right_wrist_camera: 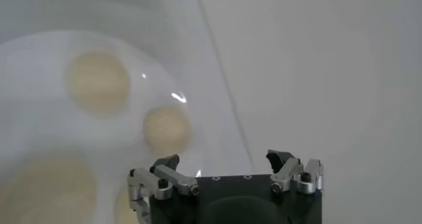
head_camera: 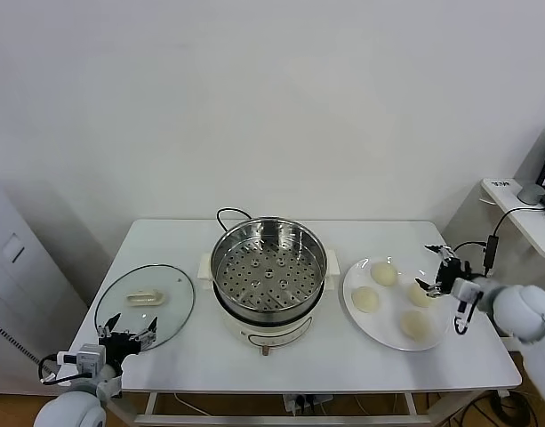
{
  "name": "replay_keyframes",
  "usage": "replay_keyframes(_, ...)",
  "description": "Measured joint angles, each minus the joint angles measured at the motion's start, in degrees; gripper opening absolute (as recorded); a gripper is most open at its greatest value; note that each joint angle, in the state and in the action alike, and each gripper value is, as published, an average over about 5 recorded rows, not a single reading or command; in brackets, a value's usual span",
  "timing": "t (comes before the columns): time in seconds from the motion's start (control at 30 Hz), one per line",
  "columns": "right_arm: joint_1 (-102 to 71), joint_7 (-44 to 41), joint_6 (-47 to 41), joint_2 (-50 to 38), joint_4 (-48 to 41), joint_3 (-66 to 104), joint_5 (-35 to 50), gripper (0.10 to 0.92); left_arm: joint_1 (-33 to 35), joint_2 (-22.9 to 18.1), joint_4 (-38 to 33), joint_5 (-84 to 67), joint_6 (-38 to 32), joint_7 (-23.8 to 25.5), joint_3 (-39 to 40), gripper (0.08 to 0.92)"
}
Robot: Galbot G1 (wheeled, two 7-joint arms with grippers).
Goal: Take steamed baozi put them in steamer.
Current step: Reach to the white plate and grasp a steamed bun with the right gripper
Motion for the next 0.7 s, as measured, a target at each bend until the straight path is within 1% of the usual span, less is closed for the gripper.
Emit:
replay_keyframes(0.17,11.94,-5.84,0.52,-0.03,-6.31,-11.86,2.77,0.823,0.01,-0.06,-0.29,-0.02,0.17,0.03,-0.08,0.823)
replay_keyframes(0.33,22.44,-11.02,1.81,1.92,-12.72,-22.70,4.22,0.823,0.02,-0.12,-0.53,-0.07,0.39,0.11,-0.06,0.823)
replay_keyframes(0.5,30.43,-15.01,3.26,5.22,-19.11,-30.97,4.46,0.823,-0.06,-0.13,-0.67,-0.12,0.53,0.21,-0.02,0.823)
replay_keyframes(0.7,35.84,-17.95,5.16,9.61,-26.34,-36.66,2.95,0.823,-0.16,-0.15,-0.88,-0.53,0.82,0.33,0.13,0.823)
